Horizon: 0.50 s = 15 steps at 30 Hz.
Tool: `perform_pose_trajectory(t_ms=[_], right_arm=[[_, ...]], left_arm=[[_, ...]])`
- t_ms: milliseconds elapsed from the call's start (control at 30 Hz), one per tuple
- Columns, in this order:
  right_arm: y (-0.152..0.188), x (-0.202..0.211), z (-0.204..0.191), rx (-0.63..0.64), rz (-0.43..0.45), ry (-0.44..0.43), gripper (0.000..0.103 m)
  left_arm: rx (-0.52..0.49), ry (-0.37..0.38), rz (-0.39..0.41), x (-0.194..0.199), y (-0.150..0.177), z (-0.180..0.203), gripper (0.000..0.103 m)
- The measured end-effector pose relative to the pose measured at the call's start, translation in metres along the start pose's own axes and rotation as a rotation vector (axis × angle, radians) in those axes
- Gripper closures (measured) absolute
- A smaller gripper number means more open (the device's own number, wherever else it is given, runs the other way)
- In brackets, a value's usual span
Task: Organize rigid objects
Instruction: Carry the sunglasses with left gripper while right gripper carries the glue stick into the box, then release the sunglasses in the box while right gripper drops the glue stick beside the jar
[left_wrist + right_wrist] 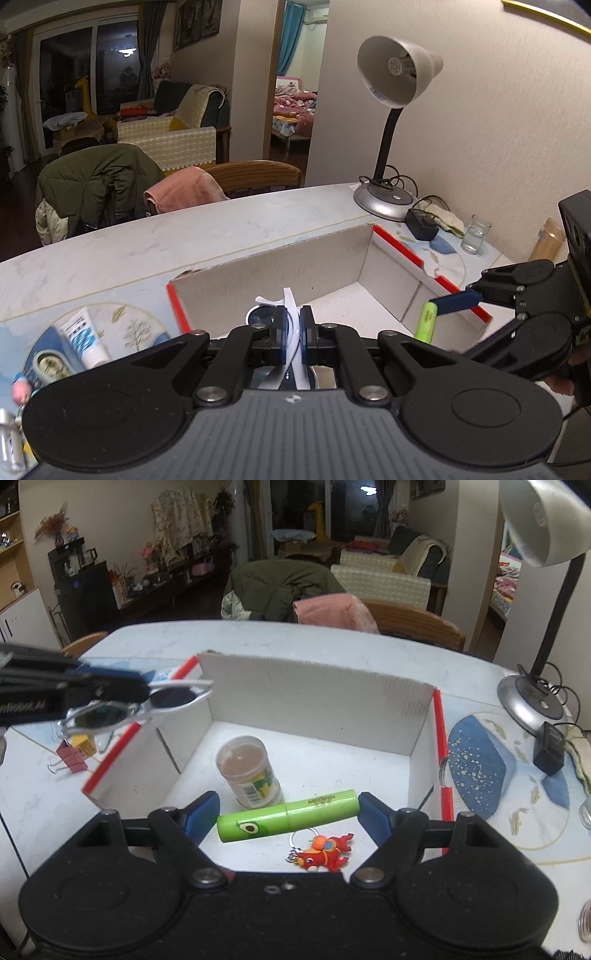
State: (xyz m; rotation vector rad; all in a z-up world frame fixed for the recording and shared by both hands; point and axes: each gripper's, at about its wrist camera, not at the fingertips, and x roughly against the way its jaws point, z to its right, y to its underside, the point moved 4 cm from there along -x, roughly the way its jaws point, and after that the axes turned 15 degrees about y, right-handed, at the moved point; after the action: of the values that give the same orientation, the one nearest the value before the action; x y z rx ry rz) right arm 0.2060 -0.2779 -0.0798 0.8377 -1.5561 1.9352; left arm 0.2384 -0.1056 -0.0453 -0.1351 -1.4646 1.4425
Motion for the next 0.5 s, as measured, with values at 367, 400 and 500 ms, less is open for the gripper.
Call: perform_pose_trajectory(t_ms=[367,400,500], right_arm=[[-0.005,-0.05,-0.01,0.103,-0.118,-0.036,0.022],[-0.004,-0.055,-0.01,0.104,-0.134,-0.034,0.022],[-0.004,-0.065,-0.011,0.112,-0.169,-0.041,0.022]], left_arm=[[0.009,-0.032,-0.118,-0.068,-0.003,-0.018,0.097],[0.008,-0.035,-0.133,-0.074,-0.002,-0.02,0.097],[0.019,-0.042,-0.175,-0.089,0.0,-0.024,0.097]])
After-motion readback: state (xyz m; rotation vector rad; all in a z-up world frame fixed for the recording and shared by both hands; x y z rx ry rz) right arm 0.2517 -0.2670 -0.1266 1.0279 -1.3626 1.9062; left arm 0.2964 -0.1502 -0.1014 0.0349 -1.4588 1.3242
